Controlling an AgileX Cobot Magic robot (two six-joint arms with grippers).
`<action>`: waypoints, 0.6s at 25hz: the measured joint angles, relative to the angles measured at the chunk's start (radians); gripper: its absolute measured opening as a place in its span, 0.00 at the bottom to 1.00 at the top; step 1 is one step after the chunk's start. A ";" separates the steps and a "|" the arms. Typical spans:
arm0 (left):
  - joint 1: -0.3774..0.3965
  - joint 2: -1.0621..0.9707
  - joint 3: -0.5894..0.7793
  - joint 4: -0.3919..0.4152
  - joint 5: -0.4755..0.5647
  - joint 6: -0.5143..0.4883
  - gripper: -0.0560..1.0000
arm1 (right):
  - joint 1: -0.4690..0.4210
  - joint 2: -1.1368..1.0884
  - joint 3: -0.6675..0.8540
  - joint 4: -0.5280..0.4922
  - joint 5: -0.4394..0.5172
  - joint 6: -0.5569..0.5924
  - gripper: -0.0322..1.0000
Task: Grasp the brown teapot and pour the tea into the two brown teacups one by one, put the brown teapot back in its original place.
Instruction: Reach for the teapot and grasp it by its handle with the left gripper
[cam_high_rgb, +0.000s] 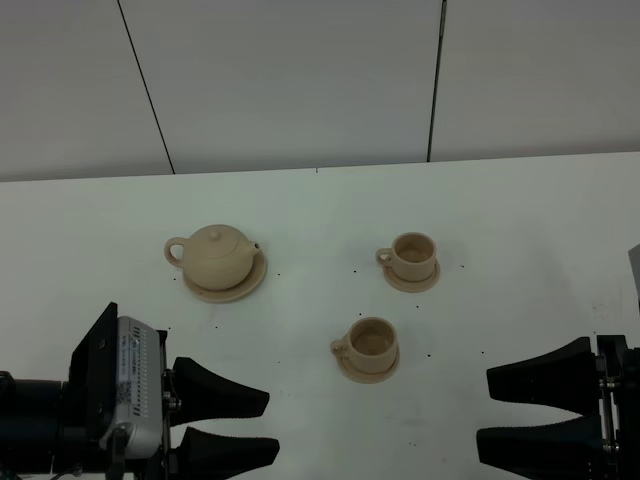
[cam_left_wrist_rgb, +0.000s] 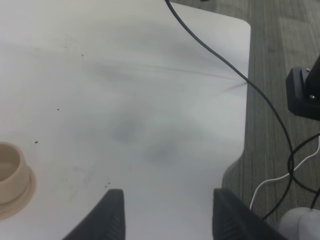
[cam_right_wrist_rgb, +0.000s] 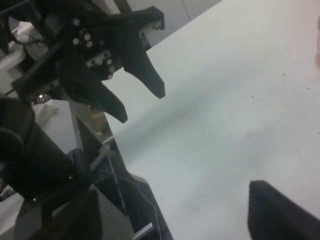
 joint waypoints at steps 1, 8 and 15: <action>0.000 0.000 0.000 0.000 0.000 0.000 0.50 | 0.000 0.000 0.000 0.000 0.000 0.000 0.60; 0.000 0.000 0.000 -0.002 0.001 -0.004 0.50 | 0.000 0.000 0.000 0.000 0.000 0.000 0.60; 0.000 0.000 0.000 -0.002 0.001 -0.004 0.50 | 0.000 0.000 0.000 0.000 0.000 0.000 0.60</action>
